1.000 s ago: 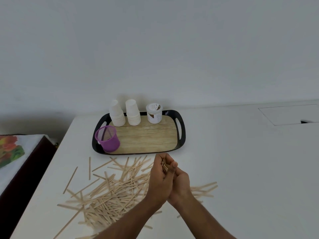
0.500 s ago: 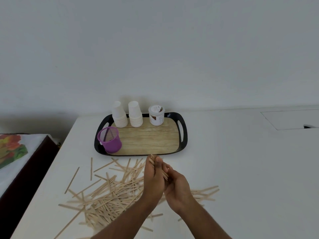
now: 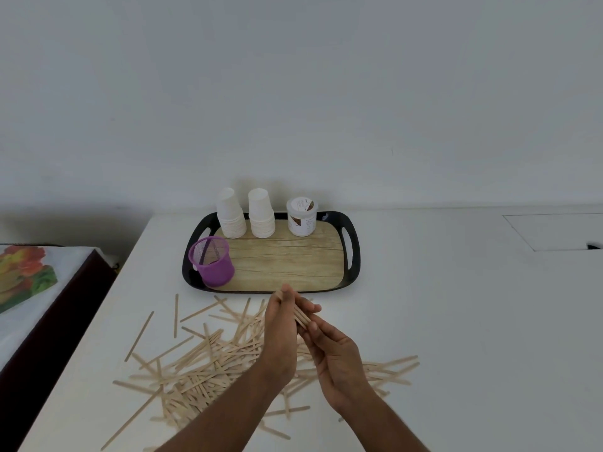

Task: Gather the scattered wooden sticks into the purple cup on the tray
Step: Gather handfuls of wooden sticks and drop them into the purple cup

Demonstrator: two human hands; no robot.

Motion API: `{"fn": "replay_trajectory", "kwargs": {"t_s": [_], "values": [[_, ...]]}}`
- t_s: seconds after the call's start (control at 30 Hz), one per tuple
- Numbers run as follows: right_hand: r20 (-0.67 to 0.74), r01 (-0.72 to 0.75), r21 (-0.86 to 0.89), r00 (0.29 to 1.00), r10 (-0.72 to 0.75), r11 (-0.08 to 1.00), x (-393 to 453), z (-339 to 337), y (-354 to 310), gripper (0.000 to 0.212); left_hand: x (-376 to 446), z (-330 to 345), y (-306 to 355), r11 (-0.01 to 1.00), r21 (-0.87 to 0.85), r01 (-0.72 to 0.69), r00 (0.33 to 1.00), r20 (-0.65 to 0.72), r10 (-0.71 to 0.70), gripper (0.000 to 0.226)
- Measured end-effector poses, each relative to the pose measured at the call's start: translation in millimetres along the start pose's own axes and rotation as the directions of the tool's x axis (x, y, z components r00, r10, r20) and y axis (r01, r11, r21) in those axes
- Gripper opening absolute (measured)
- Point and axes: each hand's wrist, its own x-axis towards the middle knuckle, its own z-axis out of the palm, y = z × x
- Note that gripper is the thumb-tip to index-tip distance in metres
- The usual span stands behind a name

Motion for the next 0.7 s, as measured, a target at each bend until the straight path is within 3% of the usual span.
{"fn": "replay_trajectory", "kwargs": {"t_s": [0.13,0.23,0.33,0.53,0.7], "values": [[-0.011,-0.07,0.074,0.997,0.071,0.995,-2,2,0,0.026,2,3,14,0.982,-0.168,0.086,0.996,0.002,-0.087,0.054],[-0.05,-0.127,0.118,0.99,0.134,0.985,-4,6,1,0.026,-4,10,16,0.999,-0.017,0.037,0.999,-0.04,-0.037,0.051],[-0.12,-0.151,0.204,0.977,0.178,0.967,-5,12,0,0.044,-12,14,10,0.987,0.149,-0.067,0.997,-0.036,0.073,0.052],[-0.147,-0.25,0.299,0.941,0.304,0.921,-12,25,-4,0.068,-20,14,3,0.95,0.211,-0.228,0.972,-0.008,0.235,0.06],[-0.044,-0.282,0.361,0.947,0.318,0.889,-22,37,-14,0.064,-24,15,-4,0.927,0.247,-0.281,0.959,0.042,0.28,0.075]]}}
